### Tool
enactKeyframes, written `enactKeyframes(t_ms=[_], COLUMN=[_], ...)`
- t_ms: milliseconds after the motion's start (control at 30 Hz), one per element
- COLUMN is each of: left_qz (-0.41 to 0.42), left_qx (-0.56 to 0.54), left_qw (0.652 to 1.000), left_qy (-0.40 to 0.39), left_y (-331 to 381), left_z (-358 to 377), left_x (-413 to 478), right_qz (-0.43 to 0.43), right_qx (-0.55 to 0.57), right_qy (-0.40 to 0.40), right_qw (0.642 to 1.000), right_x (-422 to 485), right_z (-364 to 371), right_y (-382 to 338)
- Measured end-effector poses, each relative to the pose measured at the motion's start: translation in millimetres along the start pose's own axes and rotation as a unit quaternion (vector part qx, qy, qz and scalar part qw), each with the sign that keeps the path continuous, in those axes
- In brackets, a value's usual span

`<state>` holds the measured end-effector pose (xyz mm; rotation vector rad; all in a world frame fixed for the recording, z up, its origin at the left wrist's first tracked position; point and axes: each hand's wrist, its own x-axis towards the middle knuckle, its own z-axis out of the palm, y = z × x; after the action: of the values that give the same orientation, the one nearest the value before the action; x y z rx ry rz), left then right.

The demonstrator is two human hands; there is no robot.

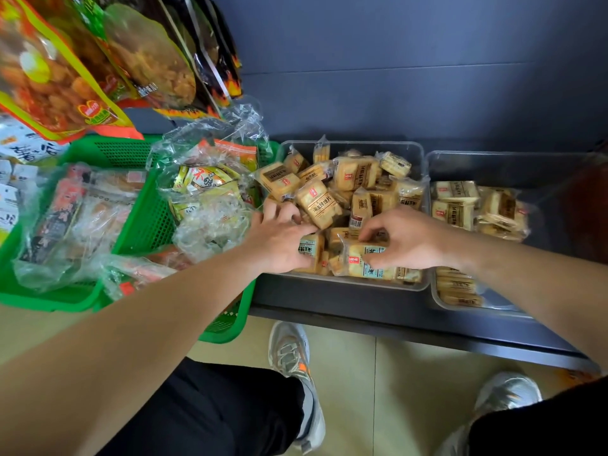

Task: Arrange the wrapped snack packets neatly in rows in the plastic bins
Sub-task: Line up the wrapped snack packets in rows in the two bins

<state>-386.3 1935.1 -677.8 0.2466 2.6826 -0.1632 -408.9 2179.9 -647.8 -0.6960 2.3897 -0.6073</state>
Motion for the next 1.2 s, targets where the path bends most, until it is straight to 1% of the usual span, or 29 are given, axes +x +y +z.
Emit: enactKeyframes(t_ms=[133, 267, 367, 433, 533, 633, 733, 800, 1000, 1067, 1200], left_qz=[-0.006, 0.003, 0.032, 0.042, 0.04, 0.036, 0.031, 0.043, 0.064, 0.06, 0.064], left_qx=[-0.007, -0.039, -0.044, -0.057, -0.117, -0.208, -0.325, -0.371, -0.424, -0.444, -0.47], left_qw=[0.999, 0.999, 0.998, 0.997, 0.992, 0.977, 0.943, 0.923, 0.895, 0.885, 0.873], left_qy=[-0.04, -0.012, 0.018, 0.019, 0.026, 0.044, 0.07, 0.088, 0.119, 0.123, 0.111], left_y=[3.3, -1.4, -8.5, -11.0, -10.1, -6.7, -2.7, 1.6, 20.3, 25.4, 48.0], left_z=[-9.1, -17.3, -18.3, -17.3, -19.6, -35.2, -53.2, -61.0, -76.1, -84.3, -97.8], left_x=[1.9, -3.4, -7.0, -8.7, -10.0, -12.4, -15.0, -15.4, -13.9, -12.8, -9.6], right_qz=[-0.004, -0.006, -0.008, -0.009, -0.008, -0.005, 0.006, 0.018, 0.064, 0.085, 0.109], right_qx=[0.009, 0.014, 0.009, 0.005, 0.013, 0.055, 0.123, 0.159, 0.237, 0.228, 0.224], right_qy=[-0.001, -0.006, -0.009, -0.01, -0.008, 0.008, 0.051, 0.069, 0.085, 0.104, 0.112], right_qw=[1.0, 1.0, 1.0, 1.0, 1.0, 0.998, 0.991, 0.985, 0.966, 0.964, 0.962], right_x=[0.2, 1.3, 2.0, 2.6, 2.6, 1.5, -2.8, -7.2, -26.2, -37.2, -67.9], right_z=[1.7, 2.4, 1.1, 0.8, 0.6, -3.8, -15.3, -23.6, -43.2, -52.0, -65.5], right_y=[5.0, 6.9, 7.2, 6.9, 6.1, 6.7, 12.9, 20.2, 46.6, 54.3, 76.4])
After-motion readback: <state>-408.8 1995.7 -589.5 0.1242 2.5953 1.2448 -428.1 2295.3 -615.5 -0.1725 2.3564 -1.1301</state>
